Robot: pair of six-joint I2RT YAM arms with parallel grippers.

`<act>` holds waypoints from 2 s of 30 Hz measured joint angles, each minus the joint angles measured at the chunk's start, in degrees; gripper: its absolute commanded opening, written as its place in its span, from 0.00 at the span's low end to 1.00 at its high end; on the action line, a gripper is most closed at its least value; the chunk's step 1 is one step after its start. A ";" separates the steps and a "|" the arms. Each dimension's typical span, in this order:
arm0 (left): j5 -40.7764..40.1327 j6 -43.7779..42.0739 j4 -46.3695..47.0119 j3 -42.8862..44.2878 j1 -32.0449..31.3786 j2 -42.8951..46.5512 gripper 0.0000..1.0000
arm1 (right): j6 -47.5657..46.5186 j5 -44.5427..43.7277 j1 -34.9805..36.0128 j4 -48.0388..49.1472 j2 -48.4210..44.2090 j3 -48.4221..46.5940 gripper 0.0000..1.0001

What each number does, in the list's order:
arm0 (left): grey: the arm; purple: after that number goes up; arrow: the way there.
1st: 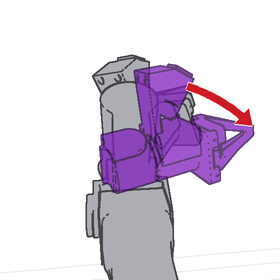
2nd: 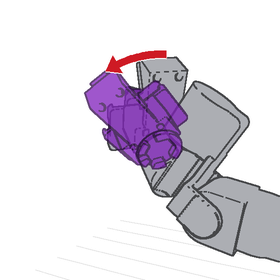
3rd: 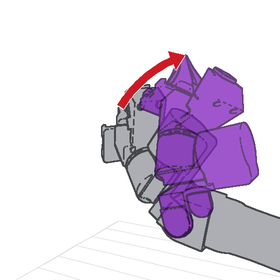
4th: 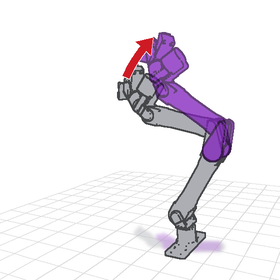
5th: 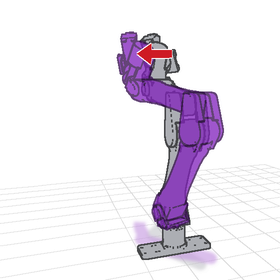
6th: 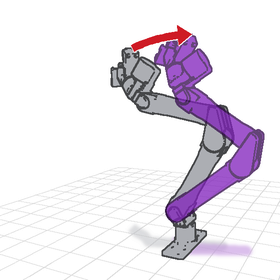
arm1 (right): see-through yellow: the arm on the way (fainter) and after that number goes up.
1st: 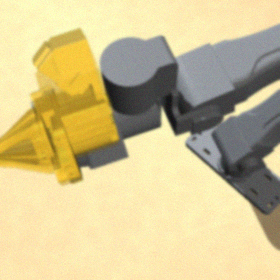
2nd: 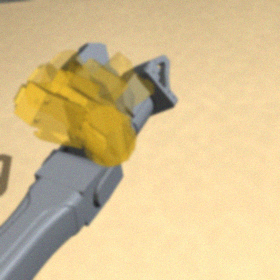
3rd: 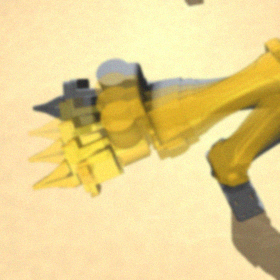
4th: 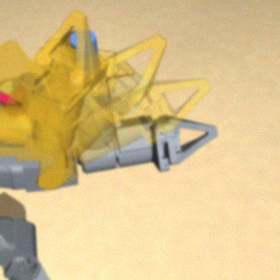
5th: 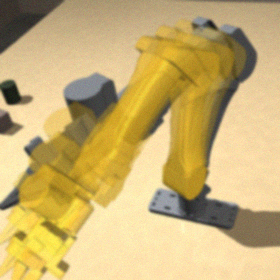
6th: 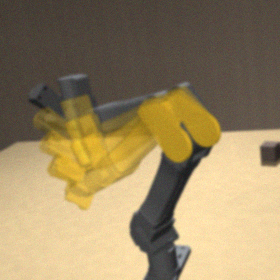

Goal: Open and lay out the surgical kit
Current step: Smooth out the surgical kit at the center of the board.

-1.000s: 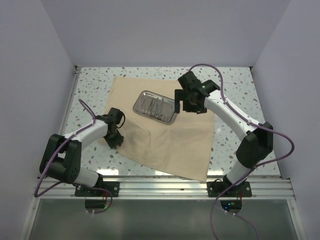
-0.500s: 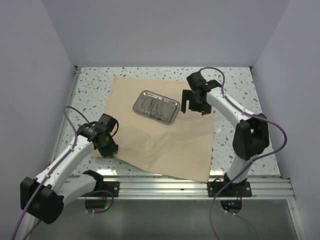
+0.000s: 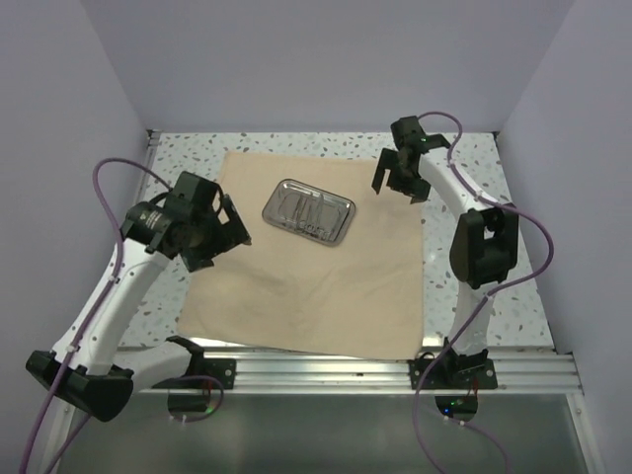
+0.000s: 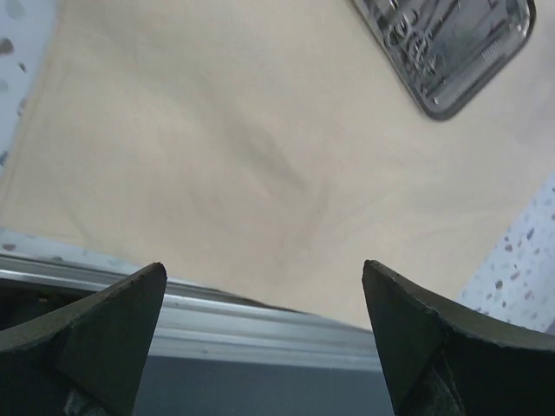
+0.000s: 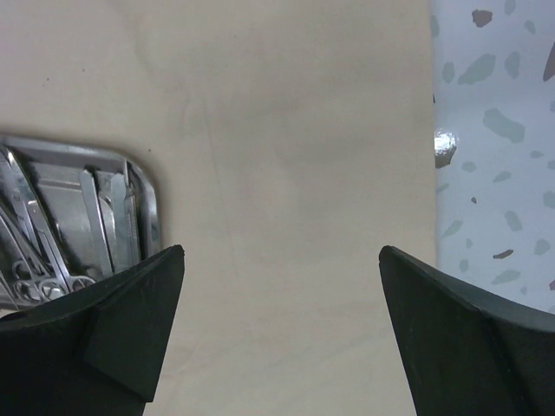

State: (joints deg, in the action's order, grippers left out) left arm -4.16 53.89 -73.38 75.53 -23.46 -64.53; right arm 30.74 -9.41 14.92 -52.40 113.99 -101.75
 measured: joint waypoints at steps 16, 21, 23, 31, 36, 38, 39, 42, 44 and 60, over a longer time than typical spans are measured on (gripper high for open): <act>-6.51 -16.74 25.55 8.63 13.27 -45.68 0.82 | 1.86 3.54 -2.40 -2.56 26.03 -22.97 0.52; -6.47 -17.46 27.78 12.70 13.29 -52.39 0.81 | 1.84 4.79 -3.10 -4.66 34.69 -37.55 0.43; -6.47 -17.55 28.61 14.86 13.33 -55.60 0.81 | 1.88 5.38 -3.45 -4.42 37.53 -42.42 0.41; -6.12 -18.18 26.25 30.60 15.43 -65.96 0.82 | 5.33 8.92 -5.62 1.18 41.48 -47.93 0.42; -5.77 -20.04 24.81 49.11 16.72 -76.70 0.84 | 6.84 9.51 -7.17 5.62 42.14 -48.02 0.53; -5.05 -20.28 25.94 50.73 16.98 -77.66 0.84 | 6.71 10.21 -7.80 8.48 41.59 -46.80 0.62; -4.74 -20.35 26.84 49.64 17.03 -77.15 0.84 | 6.49 10.40 -8.09 10.49 40.85 -45.13 0.67; -3.30 -20.04 32.50 39.04 17.11 -71.14 0.84 | 5.99 10.67 -8.87 14.91 37.81 -39.85 0.87; -2.12 -19.50 32.68 32.33 17.09 -66.75 0.84 | 5.55 10.69 -9.31 15.28 37.09 -39.26 0.91; -1.70 -17.49 37.05 -1.27 13.81 -30.27 0.84 | 2.40 11.47 4.90 15.10 9.27 -23.47 0.65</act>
State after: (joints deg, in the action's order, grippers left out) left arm -5.87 36.40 -36.34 74.26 -9.65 -94.80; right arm 33.15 2.07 19.81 -37.30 123.26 -125.23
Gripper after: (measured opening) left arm 0.853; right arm 0.772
